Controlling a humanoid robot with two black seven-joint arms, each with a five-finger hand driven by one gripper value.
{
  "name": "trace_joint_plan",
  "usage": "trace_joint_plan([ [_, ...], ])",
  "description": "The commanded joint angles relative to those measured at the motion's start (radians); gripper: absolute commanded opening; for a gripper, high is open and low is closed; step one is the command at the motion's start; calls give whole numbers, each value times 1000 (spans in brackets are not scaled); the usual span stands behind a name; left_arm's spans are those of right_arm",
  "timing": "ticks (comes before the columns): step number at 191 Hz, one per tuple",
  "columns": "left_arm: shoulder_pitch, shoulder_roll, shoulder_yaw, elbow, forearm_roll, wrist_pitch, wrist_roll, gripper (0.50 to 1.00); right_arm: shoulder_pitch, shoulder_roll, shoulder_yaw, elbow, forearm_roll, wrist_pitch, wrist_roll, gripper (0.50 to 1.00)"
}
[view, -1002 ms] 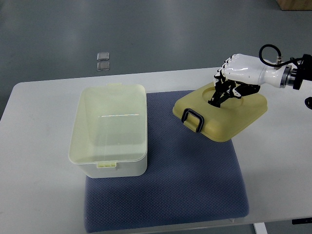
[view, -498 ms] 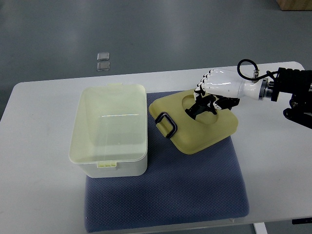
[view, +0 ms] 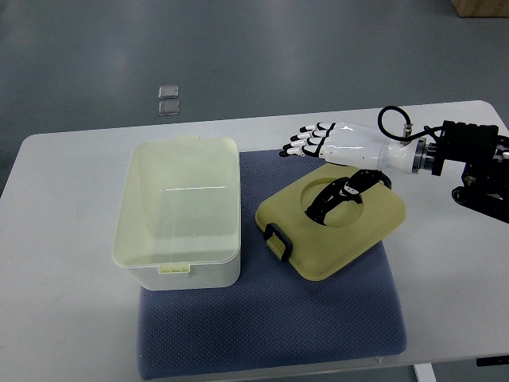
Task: Open white storage box with right hand
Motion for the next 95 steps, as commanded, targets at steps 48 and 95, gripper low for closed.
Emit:
trace_joint_plan([
  [48,0,0,1,0,0,0,0,1000,114,-64,1,76,-2,276,0,930],
  [95,0,0,1,0,0,0,0,1000,133,-93,144,67,241,470,0,930],
])
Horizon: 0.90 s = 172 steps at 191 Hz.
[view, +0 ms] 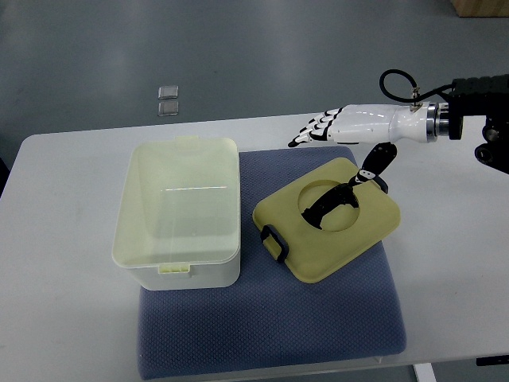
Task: Open white storage box with right hand
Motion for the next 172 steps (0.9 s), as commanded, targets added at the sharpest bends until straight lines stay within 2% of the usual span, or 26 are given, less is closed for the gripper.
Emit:
trace_joint_plan([
  [1,0,0,1,0,0,0,0,1000,-10,0,71,-11,150,71,0,930],
  [46,0,0,1,0,0,0,0,1000,-87,75,155,-89,690,94,-3,930],
  [74,0,0,-1,0,0,0,0,1000,-145,106,189,-115,1055,99,-102,930],
  [94,0,0,-1,0,0,0,0,1000,-168,129,189,-135,1292,154,-177,930],
  [113,0,0,-1,0,0,0,0,1000,-196,158,190,-153,1506,199,-284,930],
  [148,0,0,-1,0,0,0,0,1000,-245,201,190,-227,1841,186,-505,930],
  [159,0,0,0,0,0,0,0,1000,-253,219,190,-259,1887,176,-537,930],
  [172,0,0,-1,0,0,0,0,1000,-260,233,192,-276,1897,157,-543,932],
])
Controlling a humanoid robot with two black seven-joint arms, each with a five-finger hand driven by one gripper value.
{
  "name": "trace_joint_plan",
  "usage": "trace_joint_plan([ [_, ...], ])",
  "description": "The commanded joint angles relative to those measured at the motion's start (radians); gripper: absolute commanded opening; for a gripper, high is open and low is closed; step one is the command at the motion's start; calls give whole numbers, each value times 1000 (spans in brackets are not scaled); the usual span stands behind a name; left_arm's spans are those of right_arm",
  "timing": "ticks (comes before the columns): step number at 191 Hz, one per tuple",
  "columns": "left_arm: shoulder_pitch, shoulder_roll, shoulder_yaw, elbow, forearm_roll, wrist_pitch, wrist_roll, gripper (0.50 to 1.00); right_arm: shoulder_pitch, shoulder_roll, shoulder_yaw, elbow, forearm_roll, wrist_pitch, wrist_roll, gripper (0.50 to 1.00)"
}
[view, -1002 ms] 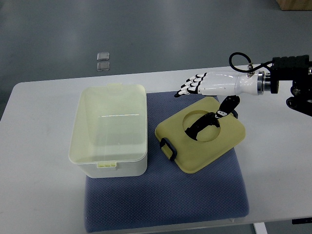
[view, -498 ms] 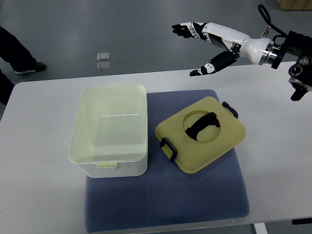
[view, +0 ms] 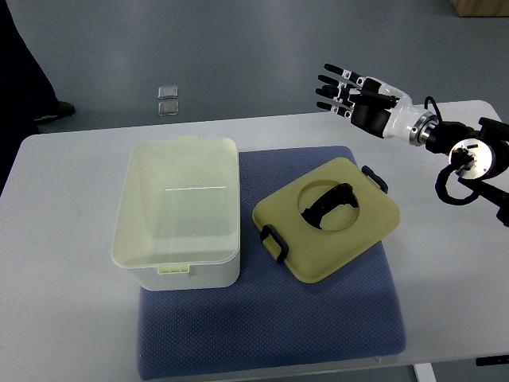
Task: Open white storage box with right hand
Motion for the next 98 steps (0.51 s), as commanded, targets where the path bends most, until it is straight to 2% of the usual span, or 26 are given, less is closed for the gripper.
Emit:
trace_joint_plan([
  [1,0,0,1,0,0,0,0,1000,-15,23,0,-35,49,-26,-35,932],
  [57,0,0,-1,0,0,0,0,1000,-32,42,1,-38,15,-15,-24,932],
  [98,0,0,-1,0,0,0,0,1000,-64,66,3,-38,16,27,-23,932],
])
